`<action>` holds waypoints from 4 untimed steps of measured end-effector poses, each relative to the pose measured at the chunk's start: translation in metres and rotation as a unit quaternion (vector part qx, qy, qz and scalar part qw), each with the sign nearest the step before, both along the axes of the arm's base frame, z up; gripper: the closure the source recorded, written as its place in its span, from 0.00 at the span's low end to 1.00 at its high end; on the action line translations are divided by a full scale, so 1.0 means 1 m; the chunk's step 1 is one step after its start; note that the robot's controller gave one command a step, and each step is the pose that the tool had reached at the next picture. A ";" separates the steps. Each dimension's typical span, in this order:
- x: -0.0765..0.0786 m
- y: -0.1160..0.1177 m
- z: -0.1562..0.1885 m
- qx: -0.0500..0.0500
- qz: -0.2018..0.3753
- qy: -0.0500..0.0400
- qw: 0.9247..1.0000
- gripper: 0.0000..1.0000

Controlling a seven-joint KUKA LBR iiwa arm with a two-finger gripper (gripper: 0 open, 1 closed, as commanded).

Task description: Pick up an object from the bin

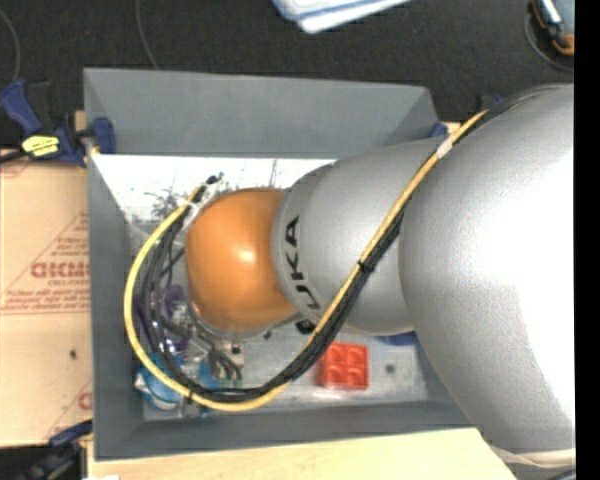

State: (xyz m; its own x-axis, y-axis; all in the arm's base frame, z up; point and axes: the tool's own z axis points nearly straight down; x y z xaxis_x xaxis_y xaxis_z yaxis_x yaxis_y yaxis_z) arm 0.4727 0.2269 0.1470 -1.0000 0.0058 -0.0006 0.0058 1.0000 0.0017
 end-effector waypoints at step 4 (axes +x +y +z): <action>-0.001 -0.050 0.055 -0.001 0.019 -0.001 1.000 0.00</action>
Offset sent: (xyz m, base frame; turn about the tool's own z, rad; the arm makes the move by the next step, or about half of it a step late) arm -0.0007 0.0023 0.0654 -0.0404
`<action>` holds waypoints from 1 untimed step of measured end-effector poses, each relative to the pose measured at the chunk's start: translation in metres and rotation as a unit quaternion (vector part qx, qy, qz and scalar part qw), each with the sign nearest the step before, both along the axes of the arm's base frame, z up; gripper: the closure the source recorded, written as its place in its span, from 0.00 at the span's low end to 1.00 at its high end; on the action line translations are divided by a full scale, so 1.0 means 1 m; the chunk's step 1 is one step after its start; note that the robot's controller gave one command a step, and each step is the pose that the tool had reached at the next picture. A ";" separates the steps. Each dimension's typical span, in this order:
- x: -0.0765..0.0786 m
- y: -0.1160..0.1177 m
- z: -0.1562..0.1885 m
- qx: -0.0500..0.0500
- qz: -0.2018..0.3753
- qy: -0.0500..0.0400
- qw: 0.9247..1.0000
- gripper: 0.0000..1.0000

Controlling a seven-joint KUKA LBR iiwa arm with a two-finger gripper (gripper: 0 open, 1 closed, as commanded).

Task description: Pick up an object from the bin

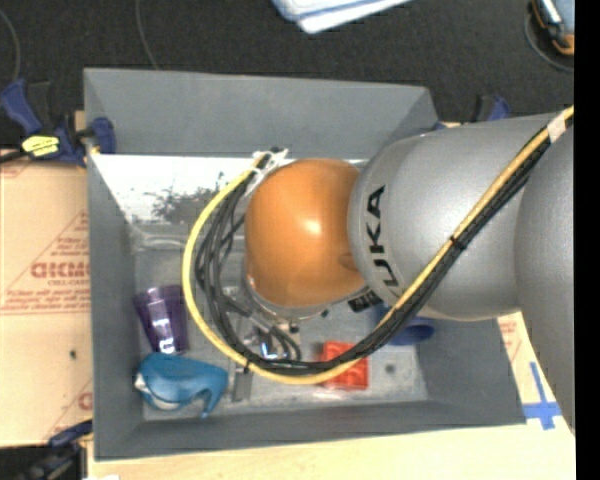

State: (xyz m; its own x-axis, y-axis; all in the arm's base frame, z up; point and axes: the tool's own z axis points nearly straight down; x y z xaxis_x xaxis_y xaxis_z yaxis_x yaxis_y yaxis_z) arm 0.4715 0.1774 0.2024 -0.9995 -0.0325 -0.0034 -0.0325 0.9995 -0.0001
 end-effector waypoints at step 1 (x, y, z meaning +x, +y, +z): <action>0.016 0.007 -0.026 0.002 0.104 -0.005 0.995 0.00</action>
Offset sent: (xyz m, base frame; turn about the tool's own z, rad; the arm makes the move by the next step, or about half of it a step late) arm 0.0283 -0.0329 -0.0532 0.0265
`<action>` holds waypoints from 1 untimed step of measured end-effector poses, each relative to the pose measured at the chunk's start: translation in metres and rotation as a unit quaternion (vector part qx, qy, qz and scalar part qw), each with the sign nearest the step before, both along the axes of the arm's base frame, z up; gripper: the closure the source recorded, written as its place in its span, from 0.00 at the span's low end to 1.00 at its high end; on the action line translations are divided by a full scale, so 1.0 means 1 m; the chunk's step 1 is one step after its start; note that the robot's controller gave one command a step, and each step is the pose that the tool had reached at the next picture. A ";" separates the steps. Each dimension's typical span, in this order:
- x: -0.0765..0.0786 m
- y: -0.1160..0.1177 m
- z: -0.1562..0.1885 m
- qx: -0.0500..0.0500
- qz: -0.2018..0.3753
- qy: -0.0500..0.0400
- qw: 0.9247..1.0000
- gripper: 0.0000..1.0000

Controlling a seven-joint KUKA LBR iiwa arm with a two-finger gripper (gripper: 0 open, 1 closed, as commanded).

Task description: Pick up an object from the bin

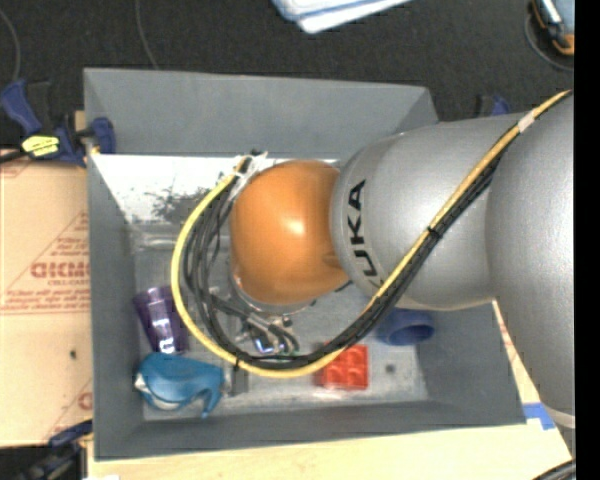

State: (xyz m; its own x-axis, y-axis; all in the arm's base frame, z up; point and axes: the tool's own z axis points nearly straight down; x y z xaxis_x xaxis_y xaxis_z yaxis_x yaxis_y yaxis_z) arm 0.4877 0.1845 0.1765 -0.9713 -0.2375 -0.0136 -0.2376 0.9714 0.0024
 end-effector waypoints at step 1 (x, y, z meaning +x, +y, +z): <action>0.011 -0.035 -0.023 -0.001 -0.113 0.004 0.994 0.00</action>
Offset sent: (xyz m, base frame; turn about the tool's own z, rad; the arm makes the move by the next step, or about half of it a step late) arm -0.0131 -0.0156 -0.0297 -0.0615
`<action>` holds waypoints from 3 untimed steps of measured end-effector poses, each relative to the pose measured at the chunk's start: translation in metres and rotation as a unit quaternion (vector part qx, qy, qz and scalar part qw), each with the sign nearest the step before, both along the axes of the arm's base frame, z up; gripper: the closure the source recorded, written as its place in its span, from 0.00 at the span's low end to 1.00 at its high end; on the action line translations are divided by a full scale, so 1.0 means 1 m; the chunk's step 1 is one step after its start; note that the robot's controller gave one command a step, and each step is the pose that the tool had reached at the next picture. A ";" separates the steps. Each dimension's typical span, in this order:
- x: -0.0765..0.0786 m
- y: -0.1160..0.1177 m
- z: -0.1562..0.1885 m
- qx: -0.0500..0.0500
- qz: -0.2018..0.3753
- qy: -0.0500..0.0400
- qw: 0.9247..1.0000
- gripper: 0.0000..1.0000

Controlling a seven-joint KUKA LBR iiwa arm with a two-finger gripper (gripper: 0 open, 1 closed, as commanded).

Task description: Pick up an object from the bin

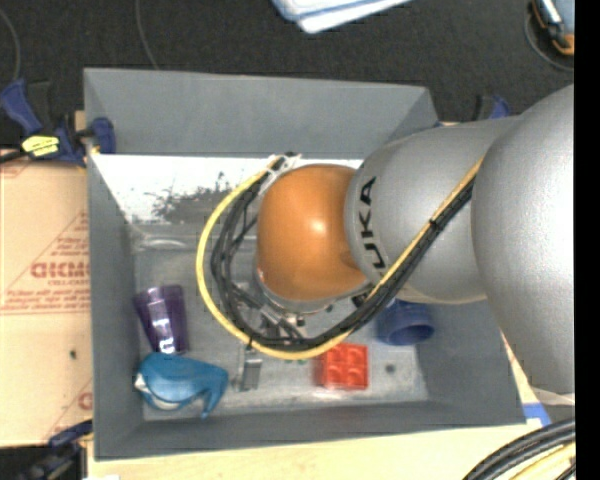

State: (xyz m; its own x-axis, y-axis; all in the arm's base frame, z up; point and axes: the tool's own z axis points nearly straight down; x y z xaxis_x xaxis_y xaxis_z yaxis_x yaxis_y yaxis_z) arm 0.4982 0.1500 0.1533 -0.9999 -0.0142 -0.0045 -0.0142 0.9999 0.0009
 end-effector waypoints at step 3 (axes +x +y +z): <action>-0.019 -0.082 -0.023 0.000 0.084 0.000 0.997 0.00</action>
Offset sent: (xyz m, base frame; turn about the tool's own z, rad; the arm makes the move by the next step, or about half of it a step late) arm -0.0211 -0.1170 -0.0323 -0.1212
